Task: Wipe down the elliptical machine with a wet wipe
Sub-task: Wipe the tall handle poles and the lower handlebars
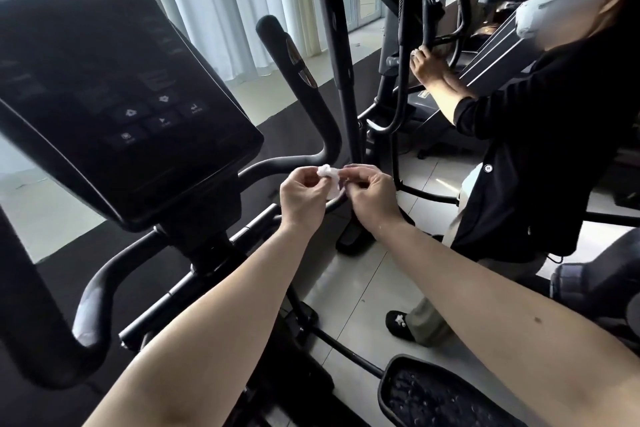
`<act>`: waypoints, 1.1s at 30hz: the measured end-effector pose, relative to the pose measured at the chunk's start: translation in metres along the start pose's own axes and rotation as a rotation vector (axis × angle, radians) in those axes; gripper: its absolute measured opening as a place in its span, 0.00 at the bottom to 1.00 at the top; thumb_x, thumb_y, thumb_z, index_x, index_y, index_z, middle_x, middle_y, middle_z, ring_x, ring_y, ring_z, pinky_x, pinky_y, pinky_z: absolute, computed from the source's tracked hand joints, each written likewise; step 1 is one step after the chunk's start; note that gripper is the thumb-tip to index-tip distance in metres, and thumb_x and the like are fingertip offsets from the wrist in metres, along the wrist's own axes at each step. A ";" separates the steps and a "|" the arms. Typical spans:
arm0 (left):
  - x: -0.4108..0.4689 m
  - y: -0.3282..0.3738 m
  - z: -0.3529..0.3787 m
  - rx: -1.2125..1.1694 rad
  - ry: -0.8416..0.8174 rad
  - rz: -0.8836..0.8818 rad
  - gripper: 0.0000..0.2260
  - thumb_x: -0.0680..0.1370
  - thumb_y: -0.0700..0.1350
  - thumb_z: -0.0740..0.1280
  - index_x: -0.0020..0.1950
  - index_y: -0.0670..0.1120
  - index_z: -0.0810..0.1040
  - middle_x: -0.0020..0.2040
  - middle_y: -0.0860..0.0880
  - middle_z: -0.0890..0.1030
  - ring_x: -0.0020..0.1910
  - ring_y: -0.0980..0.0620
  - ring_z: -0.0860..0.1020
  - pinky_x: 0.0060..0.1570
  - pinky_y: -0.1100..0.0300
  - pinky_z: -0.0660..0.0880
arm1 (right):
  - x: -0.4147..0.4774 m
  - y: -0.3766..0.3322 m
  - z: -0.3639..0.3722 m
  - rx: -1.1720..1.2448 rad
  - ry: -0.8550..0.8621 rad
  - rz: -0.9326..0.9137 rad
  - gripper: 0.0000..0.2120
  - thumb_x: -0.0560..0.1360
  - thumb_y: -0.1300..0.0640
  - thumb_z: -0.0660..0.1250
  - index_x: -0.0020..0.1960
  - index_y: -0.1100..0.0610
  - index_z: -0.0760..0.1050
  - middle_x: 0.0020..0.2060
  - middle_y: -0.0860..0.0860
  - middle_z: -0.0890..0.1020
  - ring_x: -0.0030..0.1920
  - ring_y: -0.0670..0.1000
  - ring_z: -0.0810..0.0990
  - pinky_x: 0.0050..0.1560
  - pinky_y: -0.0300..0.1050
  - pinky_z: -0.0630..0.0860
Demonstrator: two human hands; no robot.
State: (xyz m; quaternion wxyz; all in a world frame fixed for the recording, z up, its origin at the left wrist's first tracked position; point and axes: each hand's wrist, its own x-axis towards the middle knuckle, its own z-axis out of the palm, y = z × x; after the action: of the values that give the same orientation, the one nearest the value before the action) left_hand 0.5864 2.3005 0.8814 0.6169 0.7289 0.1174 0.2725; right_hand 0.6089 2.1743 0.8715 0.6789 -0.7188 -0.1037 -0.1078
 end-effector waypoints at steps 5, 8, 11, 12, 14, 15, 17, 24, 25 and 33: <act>0.043 -0.008 -0.009 0.036 0.363 -0.004 0.08 0.75 0.57 0.71 0.41 0.56 0.77 0.41 0.50 0.84 0.42 0.49 0.84 0.50 0.50 0.81 | -0.010 0.013 -0.013 0.084 -0.088 0.117 0.15 0.78 0.72 0.65 0.45 0.58 0.85 0.41 0.57 0.86 0.40 0.47 0.82 0.45 0.40 0.80; 0.054 0.005 -0.013 0.205 0.420 0.095 0.09 0.79 0.45 0.70 0.40 0.56 0.77 0.41 0.57 0.80 0.50 0.48 0.80 0.60 0.50 0.75 | -0.023 0.014 -0.019 0.099 -0.171 0.131 0.17 0.77 0.75 0.62 0.44 0.59 0.84 0.43 0.60 0.86 0.39 0.47 0.83 0.41 0.38 0.80; 0.068 -0.001 -0.022 0.412 0.365 0.068 0.10 0.82 0.45 0.65 0.44 0.52 0.82 0.39 0.60 0.77 0.51 0.50 0.75 0.67 0.55 0.69 | -0.028 0.015 -0.023 0.105 -0.236 0.137 0.17 0.76 0.76 0.62 0.43 0.60 0.84 0.42 0.60 0.86 0.39 0.47 0.83 0.41 0.38 0.80; 0.073 -0.006 -0.024 0.436 0.339 0.035 0.10 0.83 0.47 0.64 0.45 0.51 0.83 0.39 0.60 0.76 0.53 0.50 0.75 0.66 0.58 0.68 | -0.029 0.016 -0.024 0.104 -0.251 0.140 0.17 0.76 0.76 0.62 0.43 0.59 0.84 0.41 0.58 0.86 0.39 0.48 0.83 0.41 0.38 0.80; 0.079 -0.011 -0.027 0.467 0.288 0.006 0.12 0.83 0.49 0.64 0.49 0.50 0.86 0.41 0.59 0.77 0.59 0.49 0.75 0.63 0.65 0.65 | -0.031 0.017 -0.025 0.112 -0.271 0.155 0.17 0.76 0.76 0.63 0.42 0.59 0.84 0.38 0.54 0.86 0.38 0.47 0.83 0.40 0.38 0.80; 0.082 -0.012 -0.027 0.486 0.257 0.014 0.12 0.83 0.48 0.63 0.50 0.51 0.87 0.44 0.57 0.79 0.60 0.49 0.75 0.61 0.68 0.63 | -0.032 0.017 -0.026 0.114 -0.277 0.162 0.18 0.76 0.77 0.63 0.42 0.59 0.84 0.38 0.53 0.86 0.38 0.47 0.83 0.39 0.37 0.79; 0.086 -0.009 -0.026 0.525 0.183 0.041 0.11 0.83 0.47 0.64 0.53 0.51 0.87 0.48 0.54 0.81 0.61 0.47 0.75 0.64 0.67 0.62 | -0.035 0.018 -0.027 0.112 -0.281 0.178 0.18 0.76 0.77 0.63 0.42 0.58 0.84 0.37 0.52 0.86 0.37 0.46 0.83 0.39 0.37 0.79; 0.082 0.005 -0.010 0.642 0.018 0.129 0.10 0.83 0.44 0.64 0.57 0.48 0.86 0.54 0.48 0.73 0.58 0.45 0.76 0.66 0.54 0.71 | -0.038 0.022 -0.018 0.107 -0.300 0.229 0.17 0.76 0.77 0.63 0.42 0.59 0.84 0.37 0.51 0.86 0.38 0.48 0.82 0.39 0.37 0.78; 0.080 0.006 -0.005 0.620 -0.005 0.149 0.10 0.83 0.44 0.65 0.56 0.47 0.86 0.55 0.46 0.74 0.58 0.45 0.76 0.66 0.54 0.72 | -0.039 0.022 -0.015 0.110 -0.304 0.239 0.17 0.76 0.77 0.63 0.42 0.59 0.84 0.37 0.52 0.86 0.38 0.48 0.82 0.39 0.37 0.78; 0.072 -0.006 -0.007 0.372 -0.148 0.300 0.06 0.81 0.39 0.69 0.53 0.43 0.85 0.50 0.47 0.76 0.47 0.52 0.78 0.56 0.57 0.77 | -0.040 0.025 0.005 0.128 -0.333 0.303 0.16 0.76 0.77 0.62 0.42 0.61 0.83 0.37 0.53 0.85 0.37 0.49 0.81 0.38 0.36 0.78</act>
State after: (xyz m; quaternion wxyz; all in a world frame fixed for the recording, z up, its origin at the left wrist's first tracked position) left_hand 0.6432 2.3441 0.8947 0.4319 0.8572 0.0106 0.2804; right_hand 0.5781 2.1774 0.8356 0.7051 -0.6895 -0.1118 0.1222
